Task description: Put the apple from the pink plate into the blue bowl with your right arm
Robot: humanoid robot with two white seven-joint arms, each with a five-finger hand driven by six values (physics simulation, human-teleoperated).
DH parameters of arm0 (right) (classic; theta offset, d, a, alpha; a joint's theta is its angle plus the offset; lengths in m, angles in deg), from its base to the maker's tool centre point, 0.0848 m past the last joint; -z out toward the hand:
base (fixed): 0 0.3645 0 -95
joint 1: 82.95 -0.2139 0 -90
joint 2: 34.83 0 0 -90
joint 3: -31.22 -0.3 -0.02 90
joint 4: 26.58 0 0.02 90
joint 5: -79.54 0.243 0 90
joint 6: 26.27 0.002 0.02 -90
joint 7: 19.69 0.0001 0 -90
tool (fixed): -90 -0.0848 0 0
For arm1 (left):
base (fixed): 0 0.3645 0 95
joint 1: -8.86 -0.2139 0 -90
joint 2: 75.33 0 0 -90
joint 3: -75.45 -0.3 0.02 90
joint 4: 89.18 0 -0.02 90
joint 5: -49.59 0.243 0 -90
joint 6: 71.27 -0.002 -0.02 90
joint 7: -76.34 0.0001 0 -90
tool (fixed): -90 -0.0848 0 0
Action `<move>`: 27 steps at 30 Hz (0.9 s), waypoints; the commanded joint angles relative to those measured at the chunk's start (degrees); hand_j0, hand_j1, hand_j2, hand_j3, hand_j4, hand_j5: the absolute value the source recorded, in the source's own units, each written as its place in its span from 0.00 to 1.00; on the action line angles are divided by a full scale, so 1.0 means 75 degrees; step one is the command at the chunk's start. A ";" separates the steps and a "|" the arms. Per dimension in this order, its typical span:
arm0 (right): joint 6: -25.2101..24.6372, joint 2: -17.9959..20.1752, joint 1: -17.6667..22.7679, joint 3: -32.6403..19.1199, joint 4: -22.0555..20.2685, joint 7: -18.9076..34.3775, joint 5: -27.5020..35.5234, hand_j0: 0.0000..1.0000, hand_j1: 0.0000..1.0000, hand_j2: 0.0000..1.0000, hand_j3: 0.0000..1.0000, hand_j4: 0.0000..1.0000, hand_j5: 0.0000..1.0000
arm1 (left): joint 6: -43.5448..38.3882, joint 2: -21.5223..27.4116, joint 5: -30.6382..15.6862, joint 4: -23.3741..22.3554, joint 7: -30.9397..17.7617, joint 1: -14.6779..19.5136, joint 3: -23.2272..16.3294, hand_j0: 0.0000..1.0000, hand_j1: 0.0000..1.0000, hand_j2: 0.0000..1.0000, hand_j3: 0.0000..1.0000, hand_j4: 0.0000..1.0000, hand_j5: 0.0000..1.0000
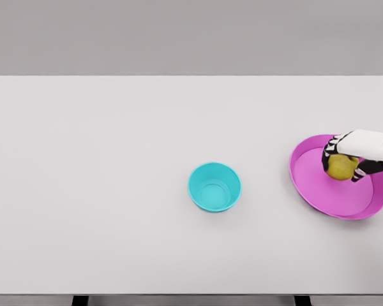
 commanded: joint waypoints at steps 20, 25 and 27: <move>-0.0023 -0.0363 -0.0375 -0.0019 -0.1784 -0.0004 0.0069 0.42 0.42 0.42 0.42 0.42 0.42 | 0.0000 0.0000 0.0001 0.0000 -0.0001 0.0000 -0.0009 1.00 1.00 1.00 1.00 1.00 1.00; -0.0023 -0.0656 -0.0445 0.0040 -0.1924 -0.0004 0.0069 0.41 0.41 0.41 0.41 0.41 0.41 | 0.0000 0.0000 0.0001 0.0000 -0.0001 0.0000 0.0003 1.00 1.00 1.00 1.00 1.00 1.00; -0.0034 -0.0844 -0.0504 0.0063 -0.1971 -0.0004 0.0069 0.41 0.41 0.41 0.41 0.41 0.41 | 0.0000 0.0000 0.0001 0.0000 -0.0001 0.0000 0.0003 1.00 1.00 1.00 1.00 1.00 1.00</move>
